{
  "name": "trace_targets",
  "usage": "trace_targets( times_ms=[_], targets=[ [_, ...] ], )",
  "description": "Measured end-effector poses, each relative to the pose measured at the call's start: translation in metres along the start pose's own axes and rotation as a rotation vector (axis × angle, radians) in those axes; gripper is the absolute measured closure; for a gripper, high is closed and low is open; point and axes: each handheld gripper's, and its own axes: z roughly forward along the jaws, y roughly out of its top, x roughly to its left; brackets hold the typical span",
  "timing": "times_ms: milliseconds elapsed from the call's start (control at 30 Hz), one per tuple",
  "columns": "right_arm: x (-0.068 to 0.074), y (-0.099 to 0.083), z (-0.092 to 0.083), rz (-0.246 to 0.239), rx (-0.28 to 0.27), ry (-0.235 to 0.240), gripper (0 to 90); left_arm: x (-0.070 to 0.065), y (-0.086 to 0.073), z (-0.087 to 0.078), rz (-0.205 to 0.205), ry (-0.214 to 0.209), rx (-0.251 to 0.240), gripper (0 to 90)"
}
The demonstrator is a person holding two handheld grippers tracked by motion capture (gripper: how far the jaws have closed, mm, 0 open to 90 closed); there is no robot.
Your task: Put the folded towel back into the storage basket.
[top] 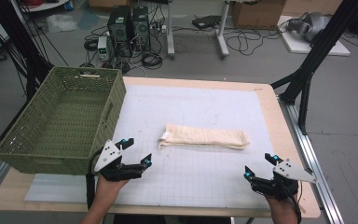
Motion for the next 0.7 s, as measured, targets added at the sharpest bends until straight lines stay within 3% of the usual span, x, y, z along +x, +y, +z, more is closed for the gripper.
trace_targets(
  times_ms=[367,500,567,700],
  targets=[
    [-0.0066,-0.0067,-0.0033,0.024,0.005,-0.001,14.4,0.0028,-0.0012,0.0059,-0.007,0.008,0.012,13.4],
    [-0.0064,-0.0081,-0.0005,0.086,0.056,0.059,15.3,0.0009,-0.0011,0.0042,-0.012,-0.014,0.025,15.5],
    [-0.0055,-0.0089,0.0025,0.094,0.086,0.051,15.3,0.0003,-0.0011,0.0039,-0.009,-0.024,0.034,16.0],
    [-0.0050,-0.0064,0.0017,0.058,0.060,0.023,14.6,-0.0016,-0.0018,0.0056,-0.010,-0.028,0.052,15.9]
  ],
)
